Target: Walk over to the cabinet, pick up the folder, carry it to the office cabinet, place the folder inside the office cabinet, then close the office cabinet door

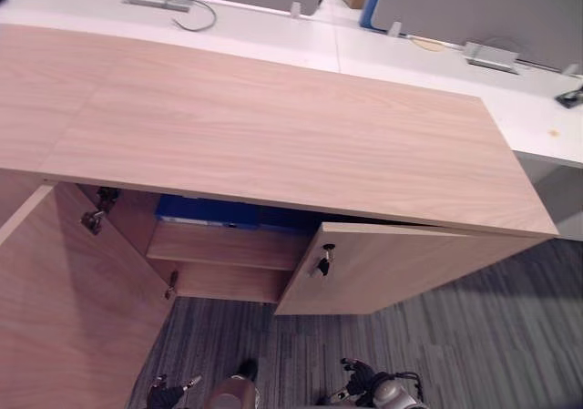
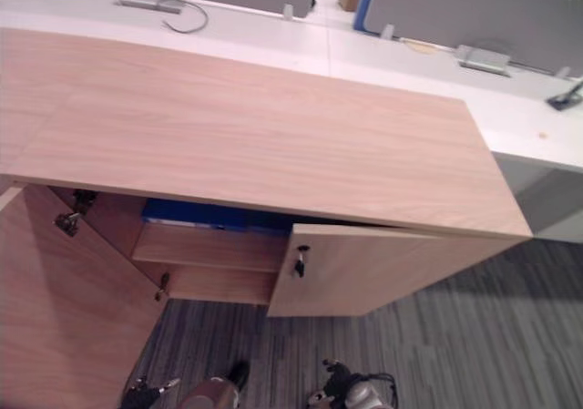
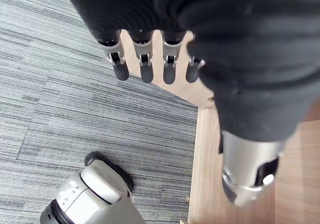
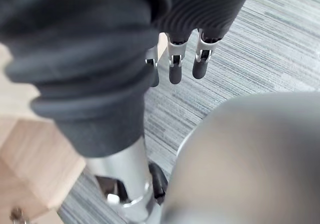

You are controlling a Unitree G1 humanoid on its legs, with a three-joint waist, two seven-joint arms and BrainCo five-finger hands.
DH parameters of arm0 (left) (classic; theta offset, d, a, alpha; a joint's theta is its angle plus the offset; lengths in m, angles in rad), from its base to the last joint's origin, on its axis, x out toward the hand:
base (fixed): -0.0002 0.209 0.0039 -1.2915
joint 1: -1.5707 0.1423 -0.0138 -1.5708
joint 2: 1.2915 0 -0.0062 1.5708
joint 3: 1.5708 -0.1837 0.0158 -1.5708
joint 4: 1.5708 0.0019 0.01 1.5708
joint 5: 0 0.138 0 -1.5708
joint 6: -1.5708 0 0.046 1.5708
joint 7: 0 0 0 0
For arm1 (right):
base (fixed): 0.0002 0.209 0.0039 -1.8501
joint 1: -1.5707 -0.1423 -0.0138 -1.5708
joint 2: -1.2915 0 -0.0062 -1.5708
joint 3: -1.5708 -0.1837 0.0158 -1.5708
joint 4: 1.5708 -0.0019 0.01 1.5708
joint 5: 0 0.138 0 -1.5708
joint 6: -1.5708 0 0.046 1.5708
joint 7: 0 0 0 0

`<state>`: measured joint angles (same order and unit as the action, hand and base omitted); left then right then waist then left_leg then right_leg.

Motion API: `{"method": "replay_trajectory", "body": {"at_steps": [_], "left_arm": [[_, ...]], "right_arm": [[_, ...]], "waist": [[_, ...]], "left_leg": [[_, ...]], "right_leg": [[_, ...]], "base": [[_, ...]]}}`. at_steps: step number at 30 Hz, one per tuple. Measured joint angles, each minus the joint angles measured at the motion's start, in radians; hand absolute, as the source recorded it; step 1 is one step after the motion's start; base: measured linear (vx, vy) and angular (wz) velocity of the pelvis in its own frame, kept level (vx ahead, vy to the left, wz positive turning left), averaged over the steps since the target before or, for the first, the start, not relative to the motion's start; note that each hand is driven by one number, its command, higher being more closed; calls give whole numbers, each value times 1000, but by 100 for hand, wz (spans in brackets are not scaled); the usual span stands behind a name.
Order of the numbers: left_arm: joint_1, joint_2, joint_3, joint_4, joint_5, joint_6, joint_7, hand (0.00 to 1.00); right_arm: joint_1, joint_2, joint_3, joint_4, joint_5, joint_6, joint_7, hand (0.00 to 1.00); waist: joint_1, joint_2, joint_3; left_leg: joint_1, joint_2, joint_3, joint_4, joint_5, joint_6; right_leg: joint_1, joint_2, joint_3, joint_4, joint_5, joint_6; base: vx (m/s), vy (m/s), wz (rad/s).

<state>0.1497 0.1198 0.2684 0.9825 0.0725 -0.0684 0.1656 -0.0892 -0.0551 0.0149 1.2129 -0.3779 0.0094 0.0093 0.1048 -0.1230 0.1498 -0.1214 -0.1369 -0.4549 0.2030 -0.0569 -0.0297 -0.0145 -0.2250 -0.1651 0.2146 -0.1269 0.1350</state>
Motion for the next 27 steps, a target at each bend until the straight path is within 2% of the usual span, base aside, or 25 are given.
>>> {"method": "replay_trajectory", "body": {"at_steps": [2, 3, 6, 8, 9, 11, 13, 14, 15, 16, 19, 21, 22, 24, 27], "left_arm": [[5, -18, 1, 1, -4, -1, 3, 0], [7, -22, 1, 3, -4, -1, 3, 0], [12, -19, -2, 5, -7, -1, 6, 0], [10, -16, -20, 1, -8, -2, 7, 0], [9, -15, -28, -1, -13, -2, 10, 0], [11, -13, -36, 0, -28, -2, 15, 0], [20, -13, -48, 0, -30, -1, 15, 0], [23, -14, -54, 0, -30, -1, 15, 0], [20, -13, -68, 0, -30, -1, 14, 0], [15, -4, -71, 0, -30, -1, 12, 0], [23, 1, -94, 0, -30, -1, 5, 0], [30, 5, -113, 0, -28, -1, 1, 0], [30, 7, -117, 0, -27, -1, 0, 0], [33, 20, -156, 2, -23, -1, -8, 0], [34, 29, -181, 1, -11, -1, -20, 0]], "right_arm": [[7, 0, -72, -1, 69, 2, -24, 0], [17, 1, -75, 0, 92, 7, -29, 0], [38, 12, -101, -3, 150, 2, -44, 0], [43, 5, -106, -3, 164, -3, -52, 0], [43, 2, -116, -2, 166, -3, -55, 0], [43, 13, -153, 0, 169, -4, -57, 0], [44, 18, -190, -1, 195, -6, -61, 0], [43, 18, -192, -3, 201, -6, -62, 0], [38, 19, -214, -4, 201, -6, -62, 0], [40, 30, -235, -2, 201, -4, -62, 0], [48, 29, -278, -2, 201, 0, -62, 0], [52, 35, -307, -2, 201, 0, -61, 0], [54, 37, -310, -2, 201, 0, -61, 0], [59, 39, -314, -2, 201, 1, -61, 0], [59, 44, -329, -2, 201, 2, -61, 0]], "waist": [[-15, 48, -14], [-29, 59, -18], [-40, 65, -21], [-43, 65, -20], [-45, 68, -13], [-44, 67, -3], [-52, 66, 8], [-54, 76, 7], [-65, 88, 9], [-57, 70, 9], [-59, 74, 2], [-60, 69, -8], [-60, 67, -10], [-62, 65, -25], [-61, 64, -25]], "left_leg": [[-45, 40, -43, 38, -22, -31], [-52, 59, -60, 42, -27, -46], [-31, 112, -99, 50, -50, -85], [-37, 117, -95, 70, -50, -91], [-46, 116, -53, 83, -45, -92], [-59, 148, 141, 110, -40, -61], [-74, 203, 405, 285, -117, -45], [-68, 216, 451, 287, -137, -45], [-68, 218, 489, 252, -153, -19], [-64, 188, 492, 219, -137, -3], [-29, 116, 481, 122, -91, 22], [9, 66, 462, 14, -33, 48], [21, 56, 454, -17, -15, 53], [62, 37, 424, -143, 58, 62], [101, 43, 396, -201, 88, 56]], "right_leg": [[1, 56, -34, -42, -11, -12], [6, 80, -56, -44, -14, -20], [53, 143, -101, -44, -19, -29], [73, 150, -136, -43, -34, -54], [84, 147, -155, -43, -44, -72], [89, 132, -178, -40, -49, -81], [93, 111, -191, -23, -60, -86], [92, 110, -193, -19, -63, -82], [80, 101, -208, 0, -76, -73], [71, 78, -212, 10, -76, -67], [77, 24, -218, -9, -68, -53], [104, -7, -244, -61, -38, -30], [107, -11, -250, -72, -31, -33], [122, -17, -275, -103, -1, -38], [144, -7, -276, -103, 25, -44]], "base": [[63, -313, 35], [46, -330, 42], [26, -263, 40], [5, -168, 50], [-41, -90, 41], [-81, -19, 30], [-48, 87, 16], [-5, 156, 29], [5, 214, 32], [2, 183, 33], [12, 157, 34], [61, 109, 34], [87, 41, 39], [135, 8, 46], [80, 0, 32]]}}
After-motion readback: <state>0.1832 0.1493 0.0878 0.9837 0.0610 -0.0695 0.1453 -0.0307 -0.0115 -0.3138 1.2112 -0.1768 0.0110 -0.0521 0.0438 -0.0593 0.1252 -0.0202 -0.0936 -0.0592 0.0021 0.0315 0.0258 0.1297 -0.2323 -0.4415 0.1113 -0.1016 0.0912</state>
